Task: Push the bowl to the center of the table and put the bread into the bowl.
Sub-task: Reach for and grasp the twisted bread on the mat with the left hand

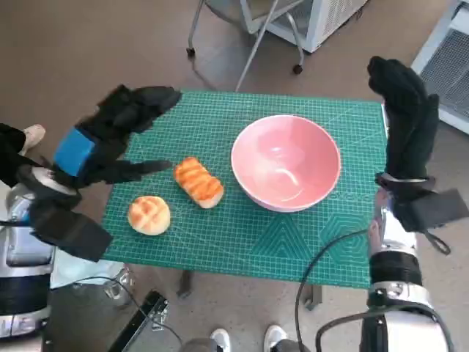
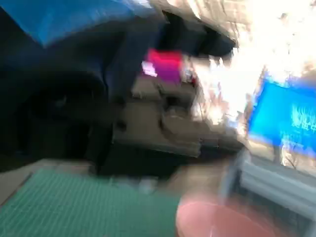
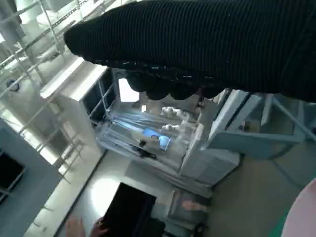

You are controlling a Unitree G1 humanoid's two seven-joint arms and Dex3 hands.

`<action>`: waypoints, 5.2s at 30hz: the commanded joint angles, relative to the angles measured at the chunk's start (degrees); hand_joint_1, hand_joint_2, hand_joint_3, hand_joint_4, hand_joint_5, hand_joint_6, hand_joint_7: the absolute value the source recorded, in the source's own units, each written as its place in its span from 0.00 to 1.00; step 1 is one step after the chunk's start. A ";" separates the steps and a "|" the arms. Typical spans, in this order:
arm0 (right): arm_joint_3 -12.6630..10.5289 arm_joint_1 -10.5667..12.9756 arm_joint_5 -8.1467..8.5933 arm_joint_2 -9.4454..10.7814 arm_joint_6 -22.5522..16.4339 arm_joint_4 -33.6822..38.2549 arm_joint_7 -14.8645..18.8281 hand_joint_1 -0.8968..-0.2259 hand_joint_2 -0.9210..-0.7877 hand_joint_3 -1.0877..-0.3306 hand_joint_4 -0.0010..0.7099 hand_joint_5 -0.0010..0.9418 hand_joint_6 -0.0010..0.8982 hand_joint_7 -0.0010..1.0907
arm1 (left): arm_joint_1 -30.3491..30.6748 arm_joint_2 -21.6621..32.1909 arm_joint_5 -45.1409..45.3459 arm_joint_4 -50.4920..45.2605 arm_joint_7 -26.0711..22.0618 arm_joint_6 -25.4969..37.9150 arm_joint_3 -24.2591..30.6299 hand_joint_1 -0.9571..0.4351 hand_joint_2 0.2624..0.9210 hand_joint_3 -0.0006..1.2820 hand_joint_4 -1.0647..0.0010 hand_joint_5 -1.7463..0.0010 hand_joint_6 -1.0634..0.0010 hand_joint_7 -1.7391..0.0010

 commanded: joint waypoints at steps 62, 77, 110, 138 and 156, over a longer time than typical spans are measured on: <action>2.29 11.05 8.33 3.31 11.31 -18.24 5.30 0.46 0.00 0.44 0.48 0.02 0.07 0.68 | -22.40 -4.92 42.03 20.98 11.60 0.28 -31.17 0.68 0.96 0.04 0.54 0.99 0.41 0.97; 2.04 12.23 8.64 3.80 11.60 -19.51 5.88 0.46 0.00 0.44 0.49 0.02 0.07 0.67 | -27.19 -9.32 49.04 30.57 18.97 0.13 -40.01 0.83 1.00 0.21 0.44 0.98 0.31 0.96; 1.73 12.14 7.93 4.41 11.13 -18.47 5.26 0.45 0.00 0.45 0.49 0.01 0.08 0.67 | -32.27 -8.50 48.00 39.47 26.95 -1.42 -43.95 0.69 1.00 0.09 0.42 0.38 0.42 0.23; 1.67 12.64 8.26 4.45 12.06 -19.10 5.41 0.45 0.00 0.45 0.49 0.01 0.08 0.66 | -25.27 -6.90 34.75 27.20 -3.55 11.15 -35.72 0.33 0.69 0.00 0.78 0.99 0.68 0.97; 1.79 12.52 8.06 4.30 11.96 -18.76 5.75 0.46 0.00 0.43 0.50 0.01 0.08 0.67 | -19.03 -6.37 35.16 19.79 -9.74 18.68 -34.34 0.29 0.69 0.00 0.85 1.00 0.74 1.00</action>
